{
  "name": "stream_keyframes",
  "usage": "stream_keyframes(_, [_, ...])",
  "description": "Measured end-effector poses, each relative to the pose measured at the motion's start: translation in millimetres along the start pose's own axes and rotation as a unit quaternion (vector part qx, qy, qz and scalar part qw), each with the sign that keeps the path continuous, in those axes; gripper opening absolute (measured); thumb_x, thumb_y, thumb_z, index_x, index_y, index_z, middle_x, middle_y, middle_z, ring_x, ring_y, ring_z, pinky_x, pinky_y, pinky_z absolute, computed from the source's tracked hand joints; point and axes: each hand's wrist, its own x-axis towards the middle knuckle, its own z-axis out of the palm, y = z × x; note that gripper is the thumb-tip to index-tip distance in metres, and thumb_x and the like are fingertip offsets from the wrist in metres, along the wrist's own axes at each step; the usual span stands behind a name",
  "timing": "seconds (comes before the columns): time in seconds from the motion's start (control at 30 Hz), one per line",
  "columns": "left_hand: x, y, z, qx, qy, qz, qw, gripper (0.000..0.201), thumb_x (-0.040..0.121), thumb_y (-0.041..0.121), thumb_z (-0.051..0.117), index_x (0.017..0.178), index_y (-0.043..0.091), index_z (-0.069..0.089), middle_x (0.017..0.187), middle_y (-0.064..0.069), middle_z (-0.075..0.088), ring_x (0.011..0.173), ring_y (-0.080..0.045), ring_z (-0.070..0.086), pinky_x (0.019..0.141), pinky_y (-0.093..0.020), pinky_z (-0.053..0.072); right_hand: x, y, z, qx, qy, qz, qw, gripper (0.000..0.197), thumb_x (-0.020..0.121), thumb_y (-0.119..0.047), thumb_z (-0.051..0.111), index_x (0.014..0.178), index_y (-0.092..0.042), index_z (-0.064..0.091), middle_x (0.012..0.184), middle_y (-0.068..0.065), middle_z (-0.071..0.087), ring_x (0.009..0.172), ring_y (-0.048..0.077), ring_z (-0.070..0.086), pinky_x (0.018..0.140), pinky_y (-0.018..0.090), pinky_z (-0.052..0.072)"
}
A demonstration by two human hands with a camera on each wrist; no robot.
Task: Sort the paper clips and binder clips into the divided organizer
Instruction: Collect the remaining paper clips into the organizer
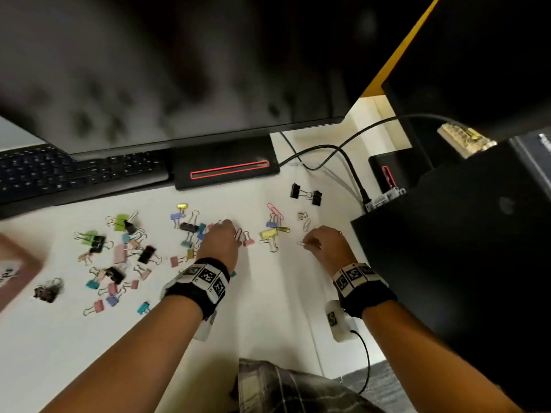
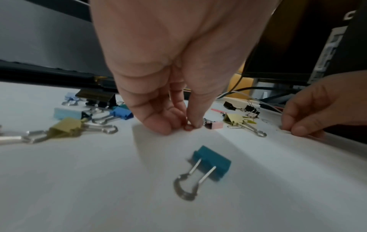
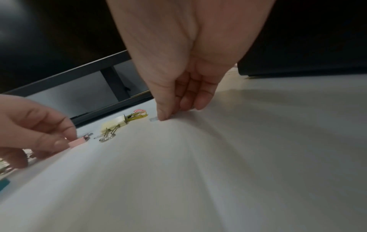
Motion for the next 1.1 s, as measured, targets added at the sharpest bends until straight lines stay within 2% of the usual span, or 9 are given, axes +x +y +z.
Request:
stream_keyframes(0.2, [6,-4,5,-0.031,0.001,-0.025,0.999,0.015,0.088,0.01,0.055,0.103,0.008,0.058,0.106,-0.013,0.062,0.098,-0.027,0.057,0.084,-0.033,0.045,3,0,-3,0.018,-0.042,0.019,0.999,0.007,0.084,-0.013,0.065,0.089,-0.009,0.067,0.093,0.007,0.063,0.086,0.022,0.062,0.084,0.031,0.051])
stream_keyframes(0.33, [7,-11,-2,0.006,0.01,0.006,1.0,0.01,0.087,0.012,0.056,0.091,0.009,0.065,0.102,-0.01,0.057,0.096,-0.026,0.055,0.089,-0.033,0.043,1,-1,-7,0.009,0.001,-0.023,1.0,0.004,0.081,-0.006,0.066,0.084,-0.006,0.067,0.103,0.009,0.056,0.094,0.022,0.058,0.08,0.021,0.041])
stream_keyframes(0.47, [-2,-8,-8,-0.054,0.031,0.092,0.994,0.002,0.083,0.01,0.063,0.082,0.011,0.062,0.082,-0.002,0.058,0.077,-0.02,0.057,0.067,-0.023,0.04,8,1,-17,-0.011,0.056,-0.036,0.998,0.001,0.08,-0.007,0.068,0.081,-0.006,0.068,0.114,0.009,0.058,0.105,0.023,0.053,0.087,0.023,0.034])
stream_keyframes(0.53, [-9,2,-3,-0.059,0.016,0.145,0.987,0.005,0.082,0.015,0.066,0.086,0.014,0.064,0.079,0.001,0.057,0.071,-0.016,0.054,0.067,-0.025,0.043,13,3,-18,-0.011,0.04,-0.033,0.999,0.001,0.079,-0.008,0.068,0.08,-0.007,0.069,0.115,0.008,0.06,0.106,0.025,0.052,0.087,0.023,0.032])
stream_keyframes(0.63, [-13,14,15,-0.021,-0.005,0.133,0.991,0.022,0.083,0.019,0.062,0.105,0.02,0.063,0.088,0.0,0.063,0.083,-0.019,0.057,0.079,-0.032,0.048,20,2,-13,-0.003,0.022,-0.036,0.999,0.002,0.079,-0.007,0.068,0.079,-0.007,0.07,0.107,0.008,0.063,0.102,0.025,0.054,0.083,0.024,0.037])
stream_keyframes(0.7, [-11,19,25,0.019,0.02,0.111,0.993,0.025,0.084,0.025,0.06,0.109,0.021,0.062,0.096,-0.002,0.066,0.094,-0.025,0.058,0.084,-0.035,0.047,21,0,-11,0.006,0.022,-0.035,0.999,0.002,0.08,-0.007,0.067,0.08,-0.008,0.07,0.097,0.008,0.066,0.097,0.024,0.057,0.082,0.025,0.042])
stream_keyframes(0.83, [-3,28,31,0.083,0.059,0.112,0.988,0.023,0.087,0.031,0.057,0.108,0.022,0.062,0.102,-0.003,0.065,0.099,-0.027,0.055,0.082,-0.033,0.041,20,-5,-6,0.008,0.003,-0.043,0.999,0.006,0.082,-0.007,0.064,0.085,-0.008,0.069,0.088,0.01,0.067,0.088,0.024,0.058,0.078,0.026,0.044])
stream_keyframes(0.97, [1,31,29,0.123,0.063,0.115,0.984,0.019,0.09,0.034,0.052,0.102,0.025,0.064,0.099,0.0,0.062,0.099,-0.025,0.053,0.081,-0.034,0.037,19,-12,-3,0.032,-0.016,-0.039,0.999,0.022,0.083,-0.007,0.065,0.105,-0.011,0.066,0.091,0.009,0.067,0.079,0.016,0.056,0.081,0.029,0.051])
stream_keyframes(1.1, [4,30,26,0.159,0.039,0.114,0.98,0.019,0.092,0.031,0.049,0.101,0.022,0.063,0.103,-0.001,0.058,0.102,-0.025,0.051,0.085,-0.038,0.037,21,-16,-2,-0.014,-0.035,-0.032,0.999,0.013,0.082,-0.013,0.063,0.093,-0.011,0.07,0.09,0.01,0.066,0.087,0.023,0.058,0.083,0.033,0.05])
